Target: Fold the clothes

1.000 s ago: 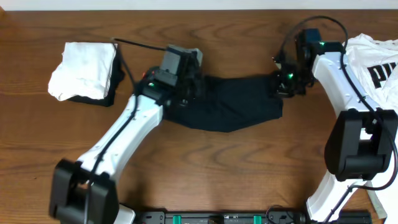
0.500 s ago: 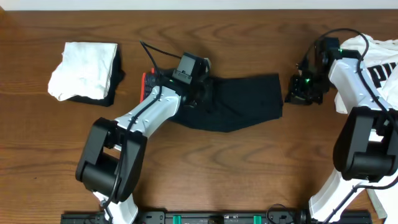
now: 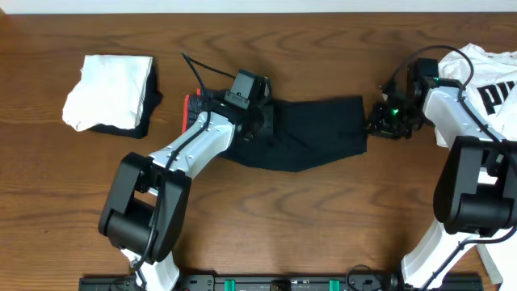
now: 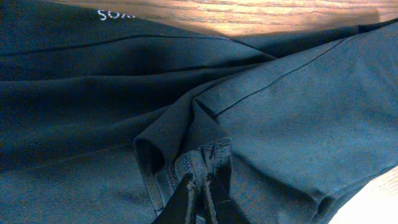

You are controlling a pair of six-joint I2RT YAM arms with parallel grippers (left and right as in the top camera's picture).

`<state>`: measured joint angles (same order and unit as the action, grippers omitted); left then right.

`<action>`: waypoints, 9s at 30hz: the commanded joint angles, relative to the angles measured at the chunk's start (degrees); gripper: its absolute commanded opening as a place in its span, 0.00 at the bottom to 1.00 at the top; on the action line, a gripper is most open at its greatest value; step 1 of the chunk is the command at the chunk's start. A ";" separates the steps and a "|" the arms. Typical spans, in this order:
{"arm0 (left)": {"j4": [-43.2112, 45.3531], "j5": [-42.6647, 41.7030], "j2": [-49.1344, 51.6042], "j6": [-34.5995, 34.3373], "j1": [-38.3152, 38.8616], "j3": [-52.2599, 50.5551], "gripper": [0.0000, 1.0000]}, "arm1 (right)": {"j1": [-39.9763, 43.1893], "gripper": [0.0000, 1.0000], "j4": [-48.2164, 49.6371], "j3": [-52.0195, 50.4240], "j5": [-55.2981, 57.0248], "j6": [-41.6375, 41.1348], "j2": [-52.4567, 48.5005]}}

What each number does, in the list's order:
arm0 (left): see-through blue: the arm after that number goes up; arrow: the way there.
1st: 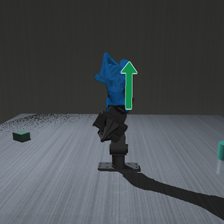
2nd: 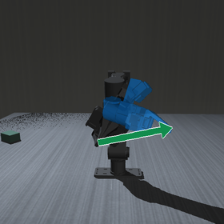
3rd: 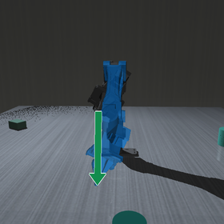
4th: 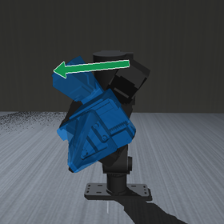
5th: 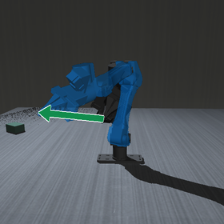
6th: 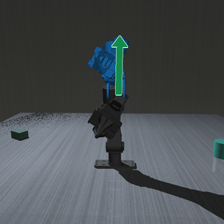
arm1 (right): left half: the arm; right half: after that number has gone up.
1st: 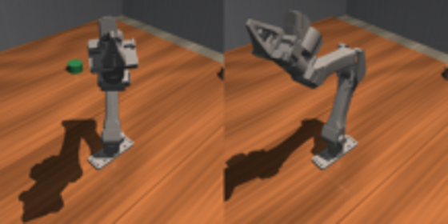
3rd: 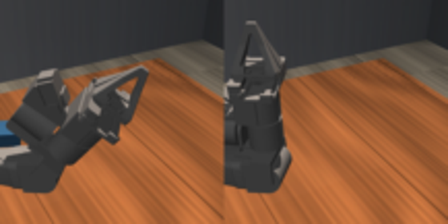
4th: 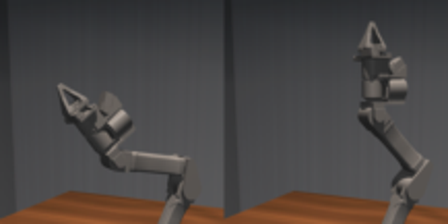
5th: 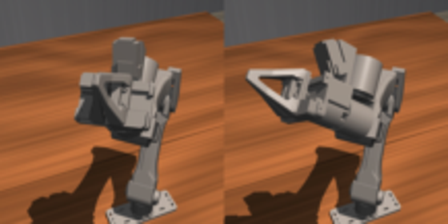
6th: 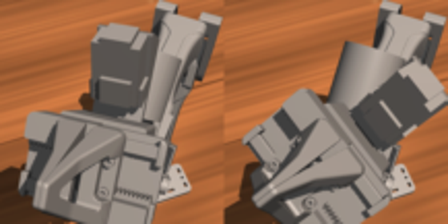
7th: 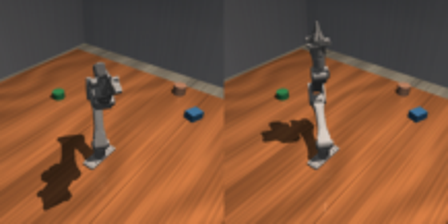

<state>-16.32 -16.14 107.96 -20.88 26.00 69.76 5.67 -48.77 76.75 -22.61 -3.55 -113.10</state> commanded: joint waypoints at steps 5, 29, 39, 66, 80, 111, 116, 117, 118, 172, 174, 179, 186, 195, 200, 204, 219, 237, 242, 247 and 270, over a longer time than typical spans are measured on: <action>-0.35 0.83 0.61 0.96 0.07 -0.44 0.09 | 0.26 0.27 -2.05 -0.33 -5.92 13.05 -0.44; -2.73 5.27 0.66 0.94 0.07 -0.59 0.09 | 0.26 0.31 0.24 -0.33 -7.41 21.64 -0.44; -2.71 5.27 0.66 0.94 0.07 -0.61 0.09 | -0.50 0.36 -0.70 -0.33 -7.41 37.22 -0.44; -2.03 5.27 4.66 0.87 0.07 -0.66 0.10 | -5.53 0.37 -0.15 2.40 4.63 54.86 7.52; -1.99 5.27 4.66 0.87 0.07 -0.66 0.15 | -5.55 0.36 -0.09 2.14 4.15 55.06 6.05; -1.77 5.27 4.66 0.87 0.07 -0.66 0.23 | -6.86 0.09 11.37 -9.03 3.98 51.32 6.05; -1.77 5.27 4.66 0.87 0.07 -0.66 0.23 | -6.99 0.01 6.75 -9.03 3.43 49.09 6.05; -1.77 5.27 4.66 0.87 0.07 -0.66 0.23 | -7.04 0.01 5.68 -9.03 3.15 48.28 6.05; -1.77 5.27 4.66 0.87 0.07 -0.66 0.23 | -7.15 0.01 4.68 -9.03 3.10 47.28 6.05; -6.97 10.12 0.63 0.74 6.49 1.95 0.33 | -3.80 0.15 8.79 -0.85 1.31 9.42 -3.67; -8.85 14.43 0.63 0.76 6.45 1.95 0.33 | -3.69 0.15 9.88 -0.85 1.49 9.44 -5.01; -14.19 24.02 0.63 1.42 6.43 1.95 0.33 | -3.21 0.15 13.35 -0.85 1.62 9.40 -6.62; -14.21 24.79 0.57 3.28 6.43 2.12 0.33 | -1.86 0.20 18.86 -0.83 1.86 9.40 -6.64; -13.60 24.74 -7.08 1.18 5.95 8.39 0.34 | 1.25 0.27 13.31 7.89 -3.63 9.42 -6.27; -15.54 24.74 -12.15 0.24 2.47 8.92 0.34 | 3.76 0.39 -0.79 17.27 -3.80 9.40 -6.25; -18.23 24.68 -11.67 0.28 -2.38 8.72 0.34 | 4.57 0.40 -6.71 18.67 -4.46 9.46 -6.25; -16.13 16.13 2.05 2.38 -12.24 8.26 0.34 | 6.45 0.58 -14.71 18.34 -1.51 14.97 -6.27; -16.52 16.11 4.31 3.06 -12.22 8.26 0.35 | 9.66 0.69 3.34 -3.37 -25.88 14.95 -6.27; -17.05 16.11 4.31 3.06 -12.22 8.26 0.34 | 8.55 0.67 12.31 -9.16 -32.28 13.90 -6.27; -17.05 16.11 4.31 3.06 -12.22 8.26 0.34 | 7.76 0.61 15.58 -10.60 -32.28 13.25 -6.27; -15.74 4.55 0.39 3.04 -10.80 9.44 0.27 | 6.32 0.64 17.07 -10.78 -26.64 10.88 -6.27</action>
<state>-32.14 -6.52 111.72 -18.52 14.24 78.26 12.60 -31.22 66.59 -55.22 8.16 -118.98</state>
